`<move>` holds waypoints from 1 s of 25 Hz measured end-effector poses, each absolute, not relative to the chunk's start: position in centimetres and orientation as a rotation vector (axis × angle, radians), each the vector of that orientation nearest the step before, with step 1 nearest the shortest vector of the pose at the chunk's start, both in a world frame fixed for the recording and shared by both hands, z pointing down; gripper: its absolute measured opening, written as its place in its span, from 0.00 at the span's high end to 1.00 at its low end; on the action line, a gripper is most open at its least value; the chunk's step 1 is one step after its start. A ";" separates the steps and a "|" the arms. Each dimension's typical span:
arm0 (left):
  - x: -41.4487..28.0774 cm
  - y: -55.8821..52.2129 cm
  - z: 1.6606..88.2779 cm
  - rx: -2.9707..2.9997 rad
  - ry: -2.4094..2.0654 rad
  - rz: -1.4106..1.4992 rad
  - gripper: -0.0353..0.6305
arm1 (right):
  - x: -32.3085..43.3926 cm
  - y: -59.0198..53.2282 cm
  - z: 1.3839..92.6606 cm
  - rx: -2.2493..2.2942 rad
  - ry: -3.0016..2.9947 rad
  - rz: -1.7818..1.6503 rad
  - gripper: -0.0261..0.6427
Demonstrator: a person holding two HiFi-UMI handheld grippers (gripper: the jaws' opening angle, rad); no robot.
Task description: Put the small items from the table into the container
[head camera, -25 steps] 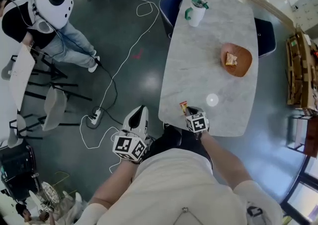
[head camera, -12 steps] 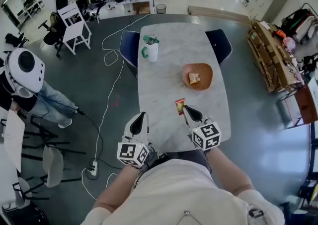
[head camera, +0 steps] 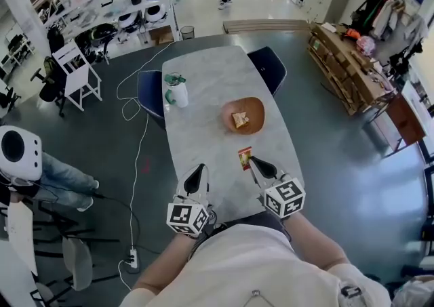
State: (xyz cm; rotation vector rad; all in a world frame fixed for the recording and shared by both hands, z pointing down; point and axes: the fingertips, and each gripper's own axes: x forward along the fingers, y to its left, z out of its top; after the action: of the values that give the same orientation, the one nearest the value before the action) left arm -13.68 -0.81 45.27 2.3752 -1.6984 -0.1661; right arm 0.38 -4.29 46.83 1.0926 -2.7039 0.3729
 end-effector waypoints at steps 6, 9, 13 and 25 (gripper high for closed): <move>-10.8 -2.8 45.3 2.372 -1.666 -0.149 0.94 | 3.4 -5.8 46.5 1.123 -2.676 0.395 0.92; -9.7 -3.4 45.8 2.372 -1.655 -0.133 0.94 | 4.7 -6.8 47.4 1.129 -2.651 0.421 0.92; -9.1 -4.2 47.5 2.346 -1.656 -0.101 0.94 | 5.4 -8.2 48.8 1.127 -2.637 0.456 0.92; -8.1 -10.3 49.9 2.198 -1.749 -0.031 0.94 | 8.5 -18.8 54.4 1.019 -2.529 0.524 0.92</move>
State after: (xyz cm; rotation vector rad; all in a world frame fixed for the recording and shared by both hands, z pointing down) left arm -8.14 -10.32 49.91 2.1976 -1.7488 -0.0307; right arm 8.51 -18.81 54.44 1.0191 -2.5294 0.5245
